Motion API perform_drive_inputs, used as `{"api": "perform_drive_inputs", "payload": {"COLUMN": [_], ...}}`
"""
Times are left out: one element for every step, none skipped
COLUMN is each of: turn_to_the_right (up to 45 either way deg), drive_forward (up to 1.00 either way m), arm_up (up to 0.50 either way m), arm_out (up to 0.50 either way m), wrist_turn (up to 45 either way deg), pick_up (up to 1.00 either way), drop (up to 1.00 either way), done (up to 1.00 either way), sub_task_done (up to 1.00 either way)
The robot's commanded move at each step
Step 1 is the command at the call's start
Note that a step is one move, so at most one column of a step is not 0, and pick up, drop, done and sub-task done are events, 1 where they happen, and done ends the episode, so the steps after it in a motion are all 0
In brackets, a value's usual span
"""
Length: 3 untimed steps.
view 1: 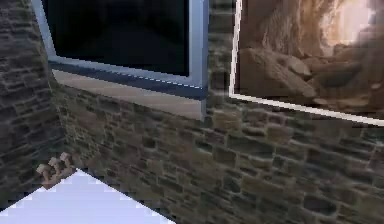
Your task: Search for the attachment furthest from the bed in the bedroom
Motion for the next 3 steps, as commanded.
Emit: {"api": "perform_drive_inputs", "payload": {"turn_to_the_right": [-45.0, -45.0, -45.0], "drive_forward": [0.0, 0.0, 0.0], "arm_up": [0.0, 0.0, 0.0], "arm_out": [0.0, 0.0, 0.0], "wrist_turn": [0.0, 0.0, 0.0], "pick_up": [0.0, 0.0, 0.0], "drop": [0.0, 0.0, 0.0], "done": [0.0, 0.0, 0.0], "sub_task_done": [0.0, 0.0, 0.0]}}
